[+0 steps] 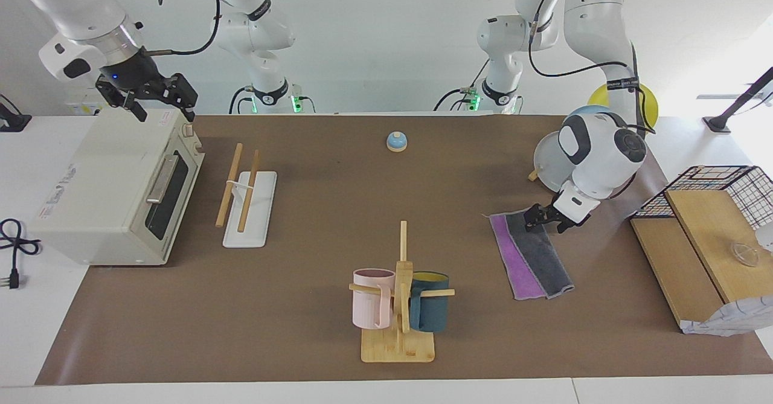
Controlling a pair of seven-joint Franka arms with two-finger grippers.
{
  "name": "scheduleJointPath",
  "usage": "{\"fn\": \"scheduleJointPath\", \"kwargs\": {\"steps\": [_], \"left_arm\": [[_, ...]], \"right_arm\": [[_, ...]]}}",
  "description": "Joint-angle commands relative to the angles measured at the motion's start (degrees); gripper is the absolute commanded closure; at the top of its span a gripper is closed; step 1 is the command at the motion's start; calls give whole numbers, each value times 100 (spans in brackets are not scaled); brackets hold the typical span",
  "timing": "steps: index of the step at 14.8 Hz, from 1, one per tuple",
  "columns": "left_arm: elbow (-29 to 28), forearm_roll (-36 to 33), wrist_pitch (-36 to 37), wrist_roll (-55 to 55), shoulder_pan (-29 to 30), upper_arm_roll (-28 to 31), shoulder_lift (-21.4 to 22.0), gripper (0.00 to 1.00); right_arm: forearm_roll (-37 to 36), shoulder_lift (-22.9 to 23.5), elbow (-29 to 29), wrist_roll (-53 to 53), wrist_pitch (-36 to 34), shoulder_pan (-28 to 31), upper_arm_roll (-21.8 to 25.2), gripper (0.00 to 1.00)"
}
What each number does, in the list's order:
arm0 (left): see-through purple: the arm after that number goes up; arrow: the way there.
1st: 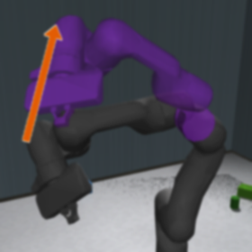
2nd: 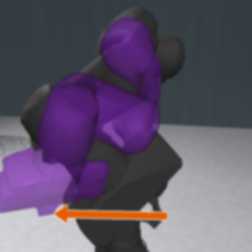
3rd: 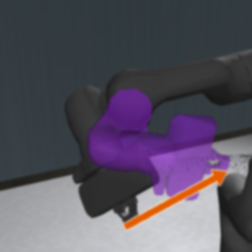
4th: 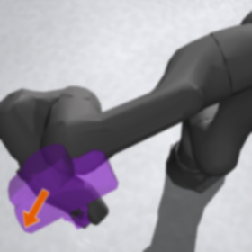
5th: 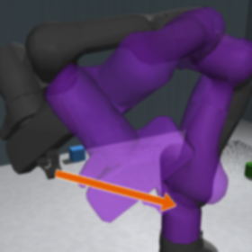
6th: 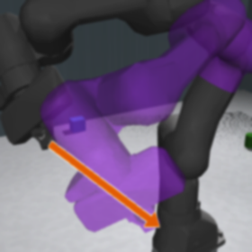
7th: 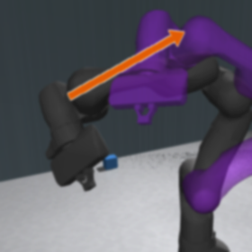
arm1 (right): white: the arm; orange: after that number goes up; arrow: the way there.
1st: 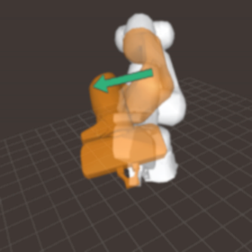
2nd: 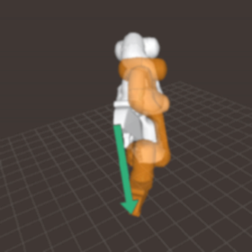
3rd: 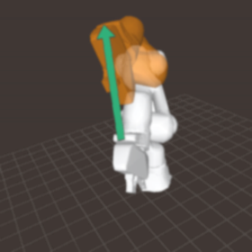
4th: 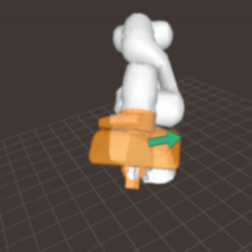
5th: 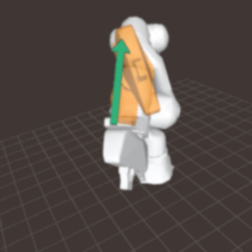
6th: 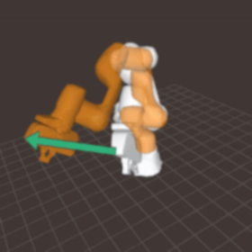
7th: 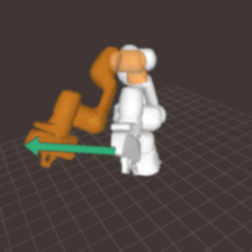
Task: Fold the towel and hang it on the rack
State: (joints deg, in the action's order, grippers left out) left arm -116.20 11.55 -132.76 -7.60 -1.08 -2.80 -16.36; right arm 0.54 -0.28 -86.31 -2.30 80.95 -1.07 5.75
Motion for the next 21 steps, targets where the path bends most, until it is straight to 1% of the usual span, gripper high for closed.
{"fn": "scheduleJointPath", "kwargs": {"steps": [1, 7, 9, 12, 13, 17, 18, 20, 21], "left_arm": [[80, 189, -30, -145, 46, -28, -95, 8], [80, 303, -188, -145, 46, -28, -192, 22], [53, 339, -232, -136, 37, -28, -209, 43], [9, 339, -233, -136, 46, -19, -201, 93], [9, 339, -224, -136, 46, -10, -201, 100], [53, 339, -145, -110, 116, -28, -201, 100], [97, 347, -58, -75, 116, -28, -201, 100], [211, 610, 179, 170, 108, -19, -140, 100], [342, 663, 459, 485, 99, -19, -43, 100]], "right_arm": [[86, -69, -70, 55, -9, 63, -31, 0], [86, -69, -70, 55, -9, 63, -31, 0], [86, -69, -70, 55, -17, 63, -31, 0], [86, -69, -70, 55, -17, 63, -31, 0], [86, -69, -70, 55, -17, 63, -31, 0], [86, -69, -70, 55, -17, 54, -31, 0], [86, -69, -70, 55, -17, 54, -31, 0], [86, -69, -70, 55, -17, 63, -31, 0], [86, -69, -70, 55, -17, 63, -31, 0]]}}
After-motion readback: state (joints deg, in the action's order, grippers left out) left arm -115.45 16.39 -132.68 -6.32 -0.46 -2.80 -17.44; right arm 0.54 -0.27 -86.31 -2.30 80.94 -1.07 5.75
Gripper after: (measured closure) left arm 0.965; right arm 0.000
